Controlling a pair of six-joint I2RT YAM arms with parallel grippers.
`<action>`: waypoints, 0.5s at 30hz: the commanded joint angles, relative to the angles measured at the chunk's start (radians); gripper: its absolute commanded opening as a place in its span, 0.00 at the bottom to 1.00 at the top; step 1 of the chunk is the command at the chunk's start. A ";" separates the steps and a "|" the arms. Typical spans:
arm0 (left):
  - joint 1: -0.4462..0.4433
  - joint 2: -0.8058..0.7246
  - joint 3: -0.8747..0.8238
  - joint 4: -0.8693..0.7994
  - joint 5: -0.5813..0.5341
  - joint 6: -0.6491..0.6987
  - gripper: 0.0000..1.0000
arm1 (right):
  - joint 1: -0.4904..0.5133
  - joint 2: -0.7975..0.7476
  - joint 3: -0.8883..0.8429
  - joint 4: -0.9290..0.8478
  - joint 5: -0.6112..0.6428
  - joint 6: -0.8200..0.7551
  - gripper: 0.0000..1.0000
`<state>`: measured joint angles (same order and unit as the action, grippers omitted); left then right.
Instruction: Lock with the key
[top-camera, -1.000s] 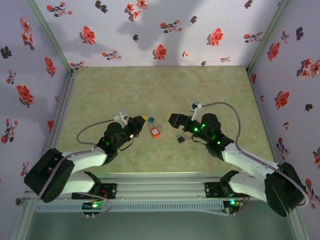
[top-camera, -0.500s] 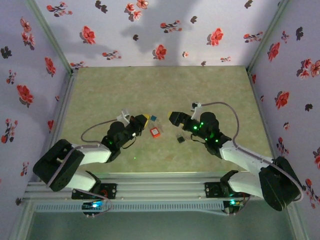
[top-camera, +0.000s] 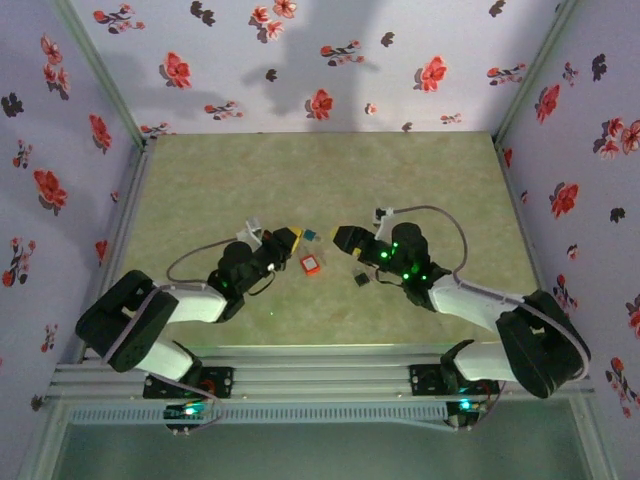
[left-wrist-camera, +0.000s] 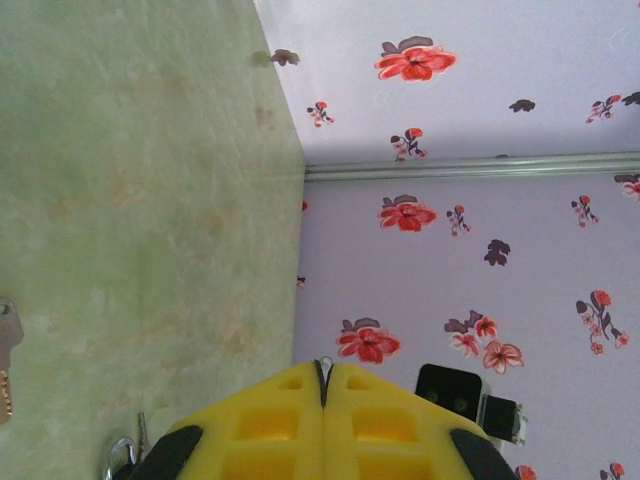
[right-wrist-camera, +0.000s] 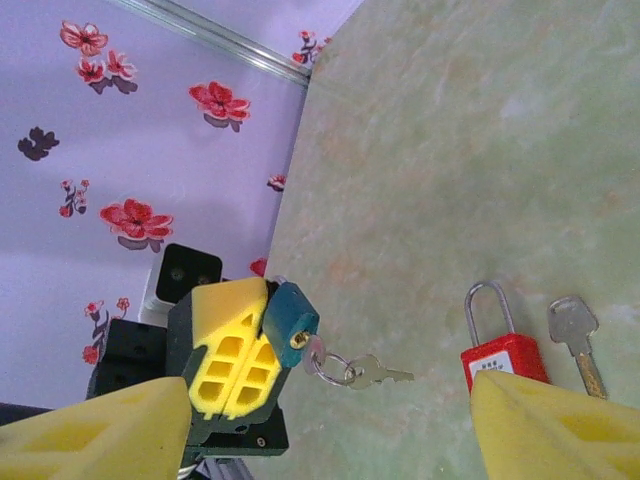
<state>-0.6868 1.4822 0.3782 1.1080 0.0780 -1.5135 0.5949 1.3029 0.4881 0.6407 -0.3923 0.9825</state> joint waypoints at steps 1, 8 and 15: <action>-0.013 0.013 0.036 0.067 -0.012 -0.006 0.00 | -0.008 0.032 0.021 0.069 -0.042 0.041 0.71; -0.031 0.033 0.054 0.079 -0.014 -0.009 0.00 | -0.007 0.096 0.024 0.151 -0.080 0.087 0.62; -0.049 0.045 0.056 0.088 -0.012 -0.011 0.00 | -0.008 0.094 0.014 0.166 -0.066 0.085 0.55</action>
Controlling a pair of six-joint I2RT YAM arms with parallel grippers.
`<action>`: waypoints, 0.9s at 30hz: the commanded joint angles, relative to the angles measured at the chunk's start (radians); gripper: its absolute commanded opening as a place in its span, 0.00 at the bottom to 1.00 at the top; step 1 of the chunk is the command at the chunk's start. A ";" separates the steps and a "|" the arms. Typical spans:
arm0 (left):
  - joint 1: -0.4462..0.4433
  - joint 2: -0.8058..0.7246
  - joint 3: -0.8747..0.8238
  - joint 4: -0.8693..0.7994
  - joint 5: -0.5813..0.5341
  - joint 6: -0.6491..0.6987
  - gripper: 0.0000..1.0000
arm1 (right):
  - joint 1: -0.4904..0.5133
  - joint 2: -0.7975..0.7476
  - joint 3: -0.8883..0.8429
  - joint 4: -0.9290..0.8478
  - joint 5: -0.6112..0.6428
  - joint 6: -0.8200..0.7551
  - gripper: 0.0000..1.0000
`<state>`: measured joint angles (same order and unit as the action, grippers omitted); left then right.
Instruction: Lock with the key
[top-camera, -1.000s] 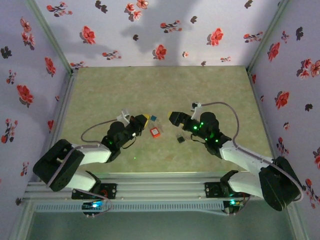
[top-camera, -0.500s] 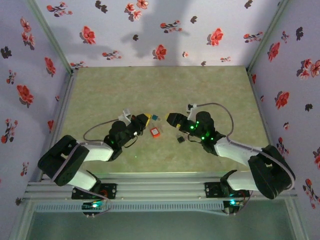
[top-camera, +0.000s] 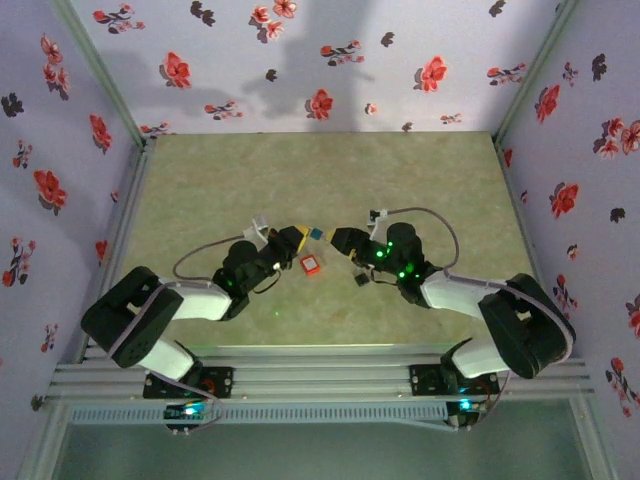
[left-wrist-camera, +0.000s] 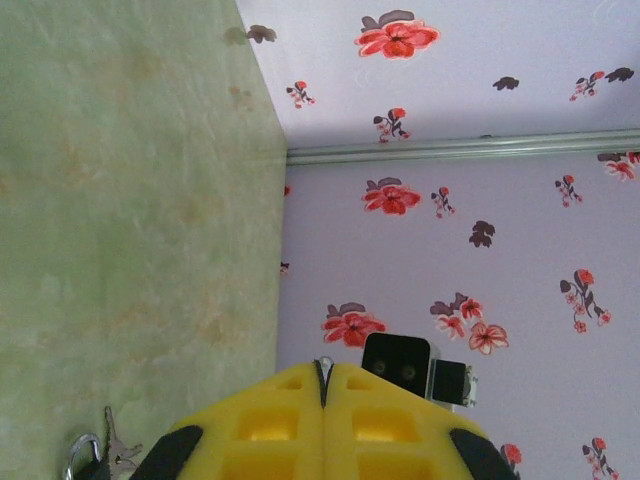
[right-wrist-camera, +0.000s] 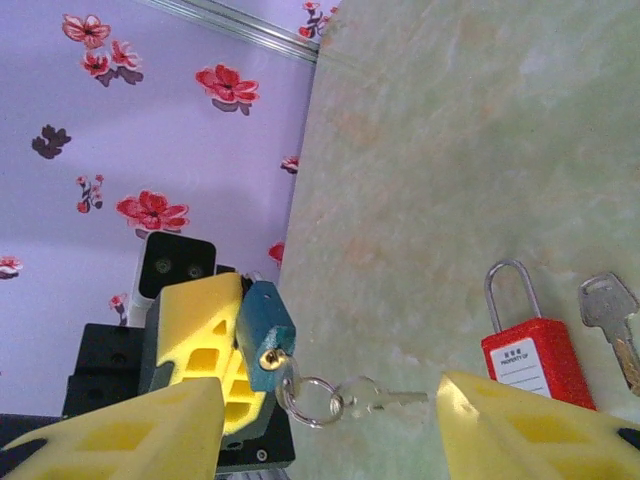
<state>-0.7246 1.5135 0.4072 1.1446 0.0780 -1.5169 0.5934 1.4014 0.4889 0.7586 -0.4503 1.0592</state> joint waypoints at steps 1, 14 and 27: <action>-0.015 0.015 0.027 0.053 -0.012 -0.009 0.00 | -0.006 -0.005 0.011 0.050 -0.003 0.008 0.55; -0.036 0.027 0.041 0.057 -0.014 -0.012 0.00 | -0.006 -0.006 0.007 0.068 -0.006 0.007 0.41; -0.039 0.042 0.050 0.065 -0.019 -0.023 0.00 | -0.006 0.009 0.009 0.085 -0.018 0.018 0.29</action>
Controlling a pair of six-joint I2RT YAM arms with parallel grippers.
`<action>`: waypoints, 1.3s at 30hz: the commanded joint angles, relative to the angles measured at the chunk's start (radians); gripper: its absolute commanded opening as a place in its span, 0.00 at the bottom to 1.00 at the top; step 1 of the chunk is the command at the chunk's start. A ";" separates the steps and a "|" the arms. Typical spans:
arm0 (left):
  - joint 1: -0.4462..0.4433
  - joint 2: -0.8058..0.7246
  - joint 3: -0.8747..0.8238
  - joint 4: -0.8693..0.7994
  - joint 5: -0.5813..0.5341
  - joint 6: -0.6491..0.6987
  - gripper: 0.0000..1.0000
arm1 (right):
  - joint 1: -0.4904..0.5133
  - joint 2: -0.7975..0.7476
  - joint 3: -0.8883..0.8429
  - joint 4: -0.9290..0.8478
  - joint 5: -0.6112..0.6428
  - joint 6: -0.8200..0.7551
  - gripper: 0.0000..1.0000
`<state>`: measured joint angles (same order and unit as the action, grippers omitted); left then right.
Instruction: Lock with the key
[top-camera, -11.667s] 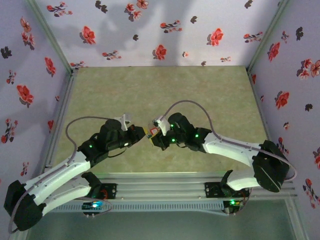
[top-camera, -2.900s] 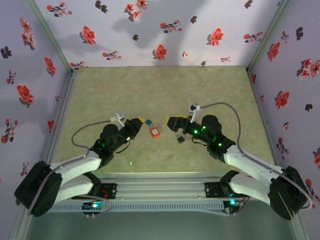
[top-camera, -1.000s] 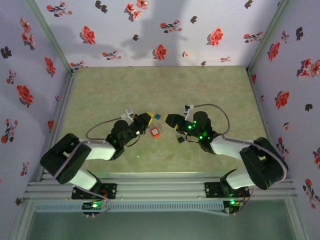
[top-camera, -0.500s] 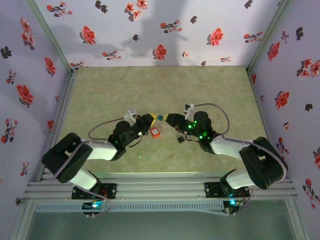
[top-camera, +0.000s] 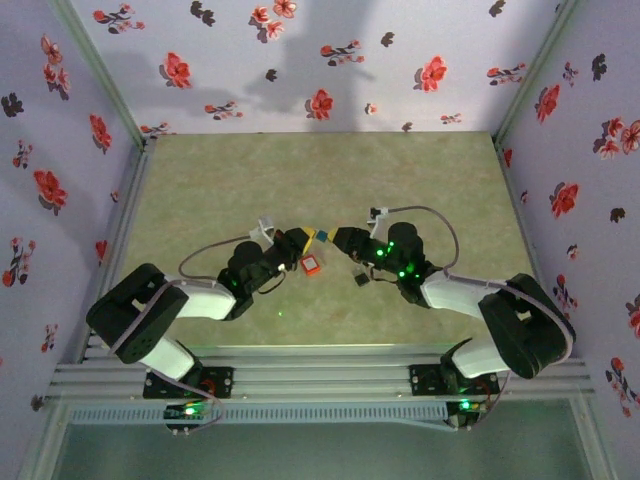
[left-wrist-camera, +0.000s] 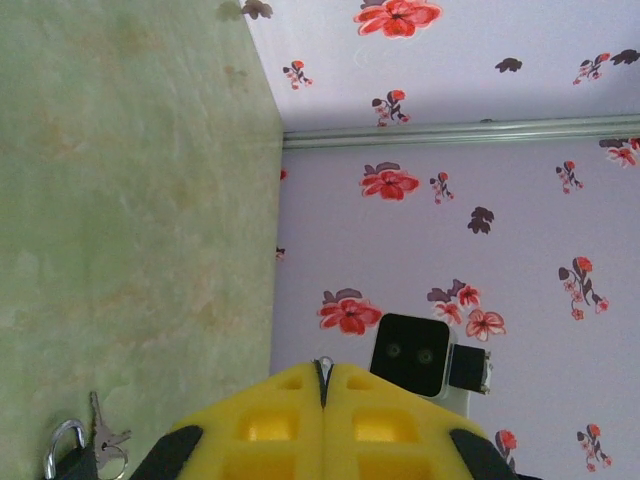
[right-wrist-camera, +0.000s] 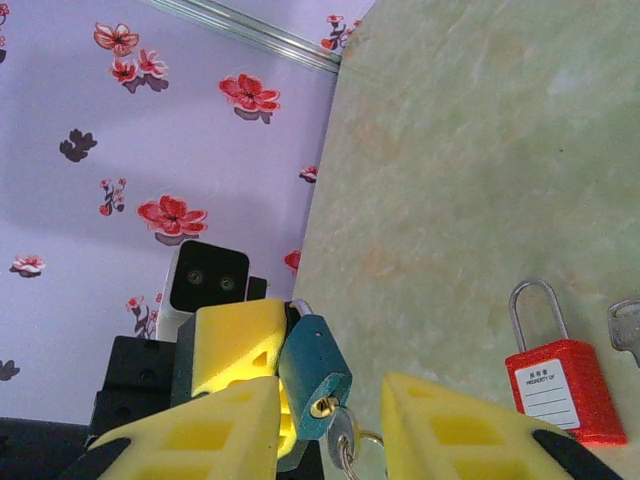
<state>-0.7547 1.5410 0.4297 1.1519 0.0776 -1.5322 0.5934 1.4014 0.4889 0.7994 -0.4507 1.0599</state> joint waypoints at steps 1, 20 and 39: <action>-0.010 0.014 0.029 0.058 -0.019 -0.009 0.00 | -0.006 0.012 0.010 0.048 -0.020 0.018 0.29; -0.010 0.012 0.025 0.062 -0.019 -0.013 0.00 | -0.006 0.027 0.013 0.058 -0.034 0.026 0.21; -0.009 0.010 0.024 0.063 -0.018 -0.016 0.00 | -0.006 0.031 0.013 0.066 -0.033 0.024 0.13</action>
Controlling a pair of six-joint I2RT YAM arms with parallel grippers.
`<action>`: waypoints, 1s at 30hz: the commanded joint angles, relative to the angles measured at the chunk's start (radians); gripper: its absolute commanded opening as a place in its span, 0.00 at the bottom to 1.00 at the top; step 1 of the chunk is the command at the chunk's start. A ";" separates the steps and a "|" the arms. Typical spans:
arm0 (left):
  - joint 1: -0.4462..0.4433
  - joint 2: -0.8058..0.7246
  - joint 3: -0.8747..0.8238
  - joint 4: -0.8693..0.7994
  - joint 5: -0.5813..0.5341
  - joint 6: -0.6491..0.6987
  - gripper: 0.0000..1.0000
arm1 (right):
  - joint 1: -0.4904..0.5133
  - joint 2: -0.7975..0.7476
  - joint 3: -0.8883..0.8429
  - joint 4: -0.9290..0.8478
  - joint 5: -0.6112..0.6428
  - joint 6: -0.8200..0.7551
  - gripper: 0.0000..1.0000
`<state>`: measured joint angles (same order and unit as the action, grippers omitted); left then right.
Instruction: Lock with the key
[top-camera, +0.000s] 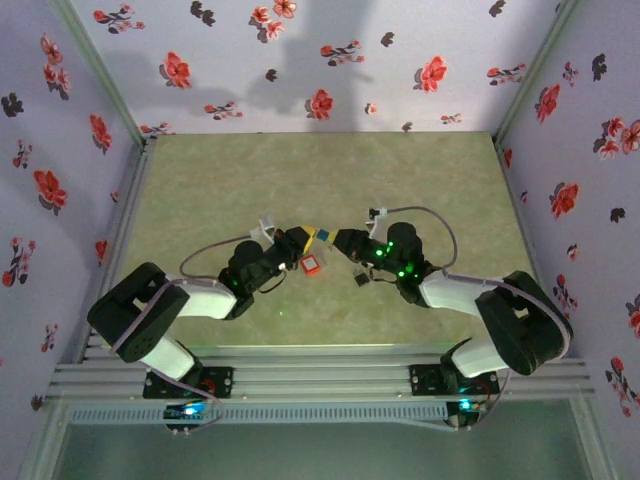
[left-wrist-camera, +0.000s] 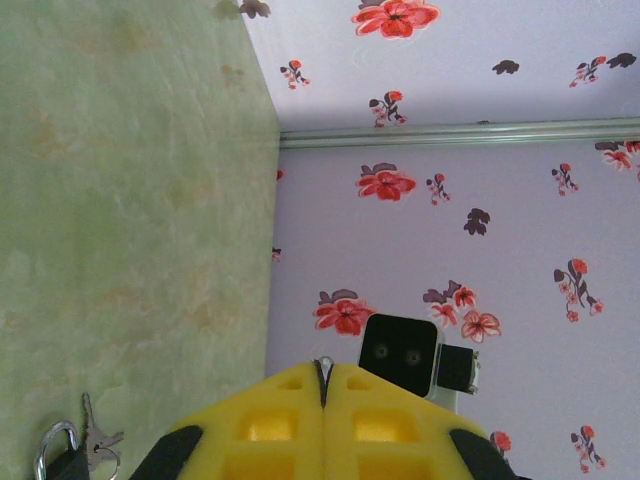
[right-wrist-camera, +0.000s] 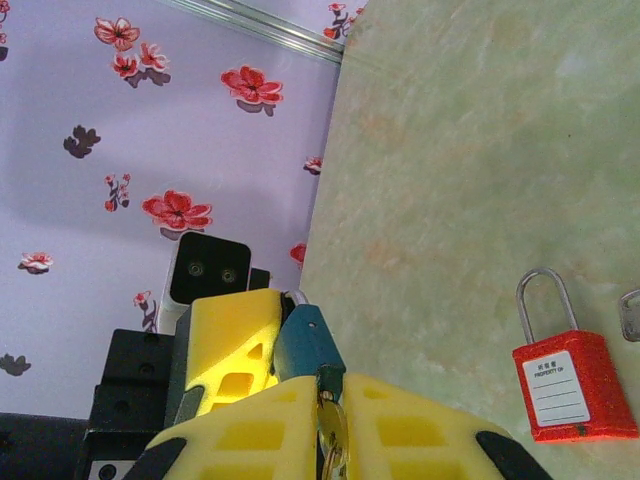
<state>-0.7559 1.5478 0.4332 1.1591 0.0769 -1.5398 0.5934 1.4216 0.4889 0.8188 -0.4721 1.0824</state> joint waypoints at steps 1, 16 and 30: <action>-0.008 0.003 0.021 0.057 -0.017 -0.008 0.00 | -0.006 0.012 0.012 0.048 -0.013 0.002 0.12; -0.009 0.003 0.021 0.060 -0.018 -0.008 0.00 | -0.006 0.015 0.013 0.052 -0.011 0.003 0.02; -0.010 0.002 0.019 0.065 -0.031 -0.005 0.00 | -0.006 0.013 0.016 0.038 -0.014 0.002 0.00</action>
<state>-0.7559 1.5478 0.4332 1.1671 0.0612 -1.5429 0.5934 1.4254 0.4889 0.8406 -0.4725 1.0847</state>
